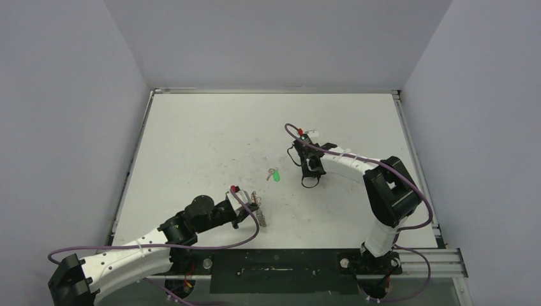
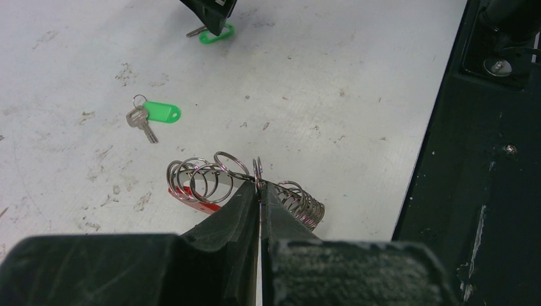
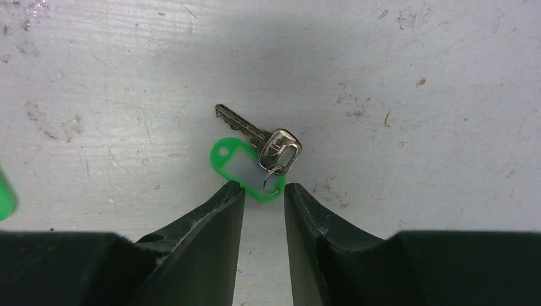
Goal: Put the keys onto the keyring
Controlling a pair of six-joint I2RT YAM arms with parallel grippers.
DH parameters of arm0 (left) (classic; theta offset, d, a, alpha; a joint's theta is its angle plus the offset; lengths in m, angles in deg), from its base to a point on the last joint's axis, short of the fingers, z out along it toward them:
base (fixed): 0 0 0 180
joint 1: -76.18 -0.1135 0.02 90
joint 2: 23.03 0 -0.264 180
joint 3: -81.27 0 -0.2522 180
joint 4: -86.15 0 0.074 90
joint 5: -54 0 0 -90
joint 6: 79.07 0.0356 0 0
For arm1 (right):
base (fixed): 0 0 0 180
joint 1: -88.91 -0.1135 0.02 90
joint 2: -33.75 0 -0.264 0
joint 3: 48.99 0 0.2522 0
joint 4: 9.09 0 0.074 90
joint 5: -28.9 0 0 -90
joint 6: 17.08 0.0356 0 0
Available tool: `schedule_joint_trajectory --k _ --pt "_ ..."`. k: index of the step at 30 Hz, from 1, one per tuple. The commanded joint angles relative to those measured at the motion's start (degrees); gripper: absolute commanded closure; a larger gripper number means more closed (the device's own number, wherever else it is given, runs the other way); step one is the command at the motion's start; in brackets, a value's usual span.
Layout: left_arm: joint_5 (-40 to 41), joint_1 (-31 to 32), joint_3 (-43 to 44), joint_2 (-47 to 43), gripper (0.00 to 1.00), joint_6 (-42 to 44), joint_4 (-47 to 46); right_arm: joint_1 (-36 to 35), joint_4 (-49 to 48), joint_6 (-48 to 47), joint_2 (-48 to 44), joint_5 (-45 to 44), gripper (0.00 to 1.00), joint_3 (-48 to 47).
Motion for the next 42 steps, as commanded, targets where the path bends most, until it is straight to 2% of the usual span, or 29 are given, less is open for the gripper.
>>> schedule_joint_trajectory --k 1,15,25,28,33,42 --pt "0.3 0.4 0.1 0.3 1.00 -0.3 -2.9 0.6 -2.2 0.7 -3.1 -1.4 0.69 -0.3" --pt "0.0 0.4 0.5 1.6 1.00 0.0 -3.6 1.4 -2.5 0.6 -0.3 -0.6 0.77 0.2" --pt "-0.2 0.4 0.6 1.3 1.00 0.1 -3.3 1.3 -2.5 0.4 -0.1 0.4 0.74 1.6" --pt "-0.2 0.4 0.7 1.3 1.00 0.1 -3.2 1.3 -2.5 0.3 0.0 0.2 0.80 2.0" --pt "-0.2 0.4 0.9 1.3 1.00 0.2 -3.1 1.4 -2.0 0.0 -1.1 -0.3 1.00 1.7" --pt "-0.4 0.4 1.4 1.3 1.00 0.3 -2.6 1.3 2.0 -4.2 -8.9 -1.5 1.00 -0.8"
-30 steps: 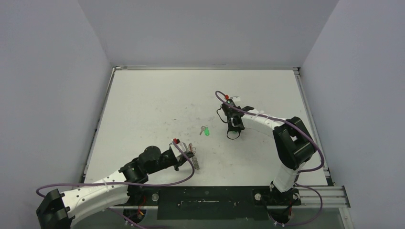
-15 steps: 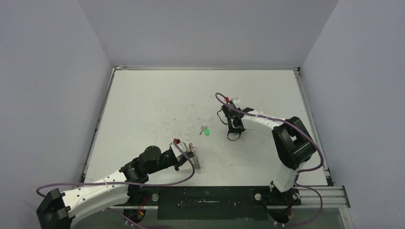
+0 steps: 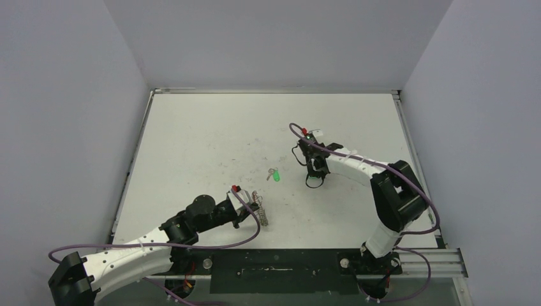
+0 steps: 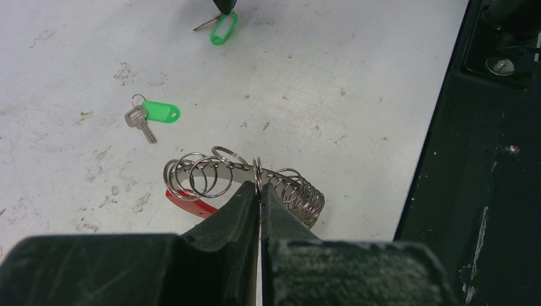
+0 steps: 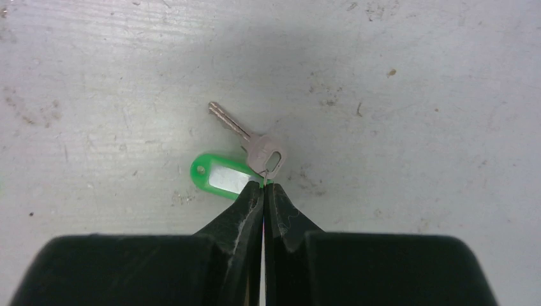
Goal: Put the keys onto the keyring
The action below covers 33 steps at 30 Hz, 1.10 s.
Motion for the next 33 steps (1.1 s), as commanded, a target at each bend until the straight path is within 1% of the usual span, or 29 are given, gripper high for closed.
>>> schedule_joint_trajectory --k 1,6,8,12,14,22,33 --pt "-0.4 0.4 1.4 -0.2 1.00 0.2 -1.2 0.2 2.0 -3.5 -7.9 -1.5 1.00 -2.7" --pt "-0.3 0.5 1.5 -0.2 1.00 0.2 -1.1 0.4 1.9 -6.6 -13.7 -1.0 1.00 -2.2" --pt "-0.2 0.5 1.5 -0.1 1.00 0.2 -1.2 0.7 1.5 -8.1 -15.5 0.5 1.00 -1.5" --pt "-0.4 0.5 1.7 0.0 1.00 0.2 -1.2 1.3 -0.2 -13.3 -18.3 8.5 1.00 0.3" --pt "-0.5 0.5 1.8 -0.1 1.00 0.1 -1.1 1.5 -0.7 -14.0 -19.6 11.4 1.00 0.7" --pt "-0.5 0.6 2.0 0.4 1.00 -0.4 -1.9 1.3 -5.7 -17.0 -25.5 28.7 1.00 3.8" --pt "-0.5 0.7 2.2 1.2 1.00 -0.9 -6.3 -0.9 -9.4 -18.8 -29.8 39.0 1.00 8.8"
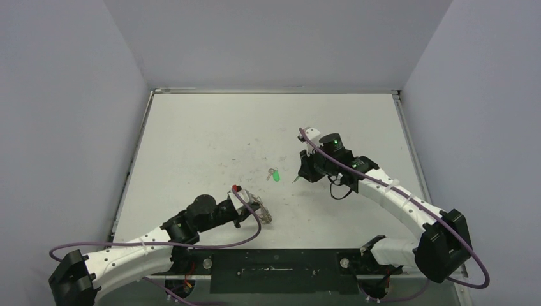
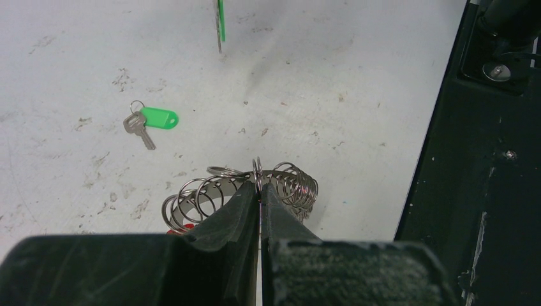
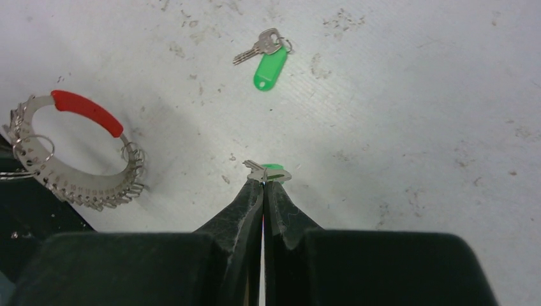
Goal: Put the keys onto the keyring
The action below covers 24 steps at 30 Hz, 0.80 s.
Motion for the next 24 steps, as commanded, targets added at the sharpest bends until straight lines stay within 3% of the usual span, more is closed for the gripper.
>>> schedule_joint_trajectory --k 1,13,24 --pt "-0.4 0.4 2.4 -0.2 1.00 -0.5 -4.7 -1.2 -4.4 -2.0 -3.5 7.4 1.00 1.5" --pt "0.4 0.5 4.0 1.2 1.00 -1.1 -4.8 -5.0 -5.4 -4.8 -3.9 17.2 1.00 0.6" --pt "-0.1 0.5 4.0 1.1 1.00 -1.5 -5.4 -15.9 -1.7 -10.2 0.3 15.8 1.00 -3.0"
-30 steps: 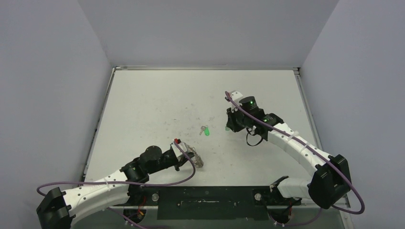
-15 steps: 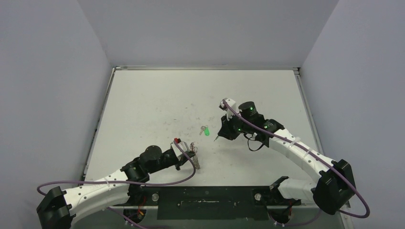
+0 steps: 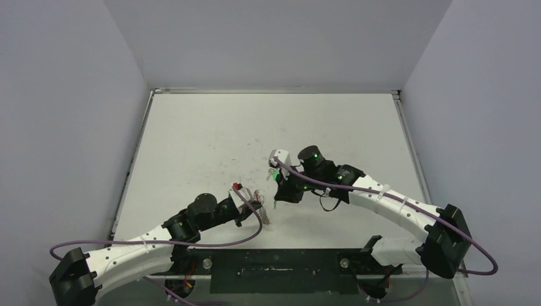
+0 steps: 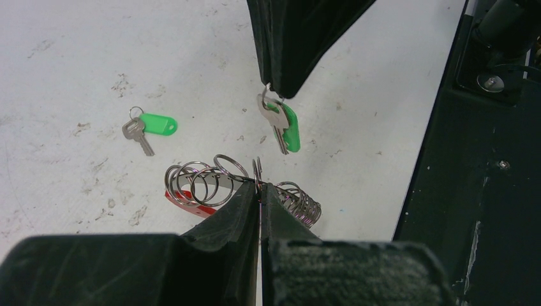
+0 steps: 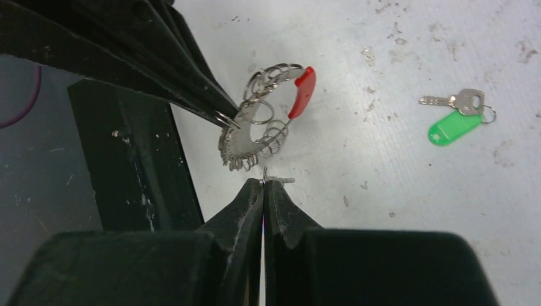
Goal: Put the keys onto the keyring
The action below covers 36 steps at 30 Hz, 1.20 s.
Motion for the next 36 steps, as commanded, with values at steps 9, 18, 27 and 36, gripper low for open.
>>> schedule_joint_trajectory --k 9,18,27,36 --pt "-0.9 0.3 3.1 -0.5 1.00 -0.5 -3.7 -6.7 -0.3 -3.1 3.1 -0.9 1.00 -5.5" --pt "-1.6 0.3 3.1 -0.5 1.00 -0.6 -3.8 -8.9 -0.8 -3.0 4.5 -1.4 1.00 -7.2" --pt "-1.7 0.3 3.2 -0.7 1.00 -0.6 -3.6 -10.6 0.4 -3.8 6.6 -2.8 1.00 -9.1" --pt "-1.9 0.4 3.1 -0.7 1.00 -0.6 -3.5 -10.9 0.2 -3.2 6.7 -5.7 1.00 -9.5"
